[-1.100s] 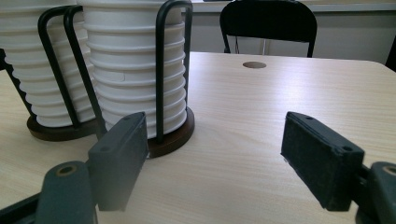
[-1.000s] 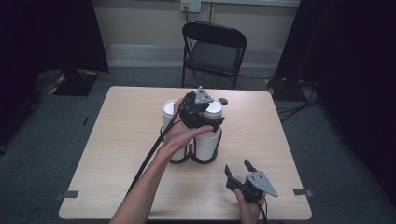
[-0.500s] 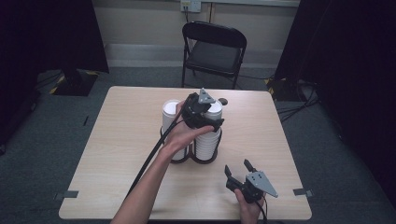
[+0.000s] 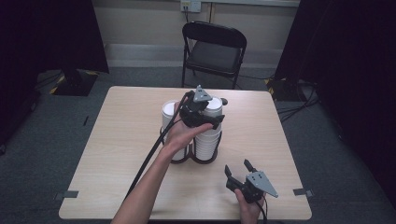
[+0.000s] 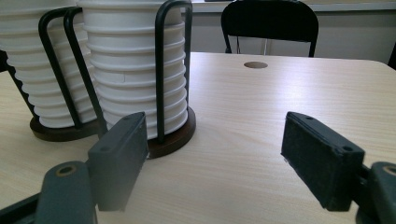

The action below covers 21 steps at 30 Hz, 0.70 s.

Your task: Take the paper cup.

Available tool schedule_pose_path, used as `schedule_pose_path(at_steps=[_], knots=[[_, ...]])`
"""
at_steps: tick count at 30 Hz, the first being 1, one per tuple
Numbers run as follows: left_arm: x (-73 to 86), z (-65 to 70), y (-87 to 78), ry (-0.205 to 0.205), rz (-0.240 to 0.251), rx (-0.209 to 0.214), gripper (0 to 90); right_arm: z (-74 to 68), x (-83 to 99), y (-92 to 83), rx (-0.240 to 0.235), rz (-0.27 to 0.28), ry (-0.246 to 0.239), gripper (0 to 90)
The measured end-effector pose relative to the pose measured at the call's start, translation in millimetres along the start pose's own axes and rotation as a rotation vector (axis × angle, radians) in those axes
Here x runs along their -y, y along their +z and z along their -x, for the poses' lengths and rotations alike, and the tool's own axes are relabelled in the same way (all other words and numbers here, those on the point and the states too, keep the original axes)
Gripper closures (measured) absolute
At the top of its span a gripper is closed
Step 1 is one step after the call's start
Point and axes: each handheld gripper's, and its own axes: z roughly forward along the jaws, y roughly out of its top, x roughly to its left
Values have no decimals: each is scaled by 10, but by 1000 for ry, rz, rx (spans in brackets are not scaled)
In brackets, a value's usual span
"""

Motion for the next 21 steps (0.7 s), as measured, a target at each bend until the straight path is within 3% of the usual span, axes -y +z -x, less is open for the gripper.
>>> schedule_pose_path(at_steps=[6,21], knots=[[7,9,-9,4,9,-7,198,0,0,1,1,0,-1,223],[-13,36,-130,12,108,-11,202,0,-1,1,0,-3,0,222]])
